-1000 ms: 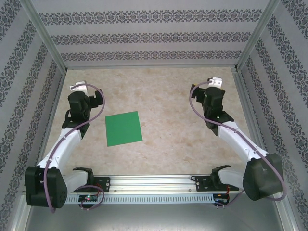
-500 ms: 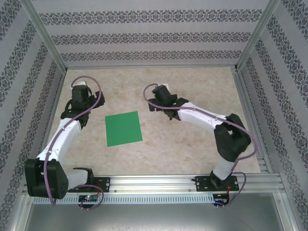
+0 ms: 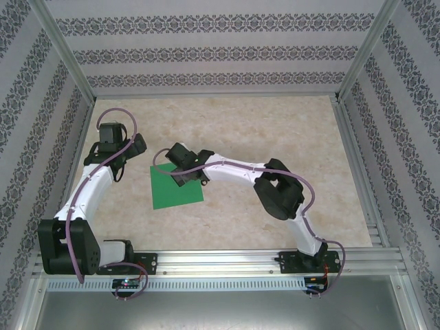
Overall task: Fold a paper plane with a square sheet of paper (pick it up from the middle)
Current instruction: Move the square sheet of paper to the center of the table.
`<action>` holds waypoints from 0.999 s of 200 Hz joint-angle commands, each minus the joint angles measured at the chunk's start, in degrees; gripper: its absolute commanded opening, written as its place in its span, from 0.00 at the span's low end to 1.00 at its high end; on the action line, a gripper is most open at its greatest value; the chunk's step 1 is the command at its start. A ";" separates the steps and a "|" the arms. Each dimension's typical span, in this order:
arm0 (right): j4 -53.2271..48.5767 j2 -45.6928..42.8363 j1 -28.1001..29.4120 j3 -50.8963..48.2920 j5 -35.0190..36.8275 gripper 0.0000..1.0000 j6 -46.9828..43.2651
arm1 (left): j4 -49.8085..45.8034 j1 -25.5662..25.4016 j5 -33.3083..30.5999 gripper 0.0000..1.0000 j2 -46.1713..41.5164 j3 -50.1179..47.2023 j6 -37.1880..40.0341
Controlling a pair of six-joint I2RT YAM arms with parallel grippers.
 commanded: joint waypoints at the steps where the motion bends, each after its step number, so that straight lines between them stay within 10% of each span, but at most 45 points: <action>1: -3.87 2.19 -0.59 2.25 1.25 0.98 -2.10 | -1.04 1.07 0.62 1.00 -0.08 1.21 -0.96; 137: -5.18 1.15 -18.62 -9.25 9.55 0.98 -13.33 | -1.79 1.18 1.83 1.00 1.45 1.76 -0.97; 200: -13.50 -5.20 -23.12 0.10 -2.87 0.96 -7.97 | -2.54 1.16 2.80 1.00 2.45 2.09 -1.06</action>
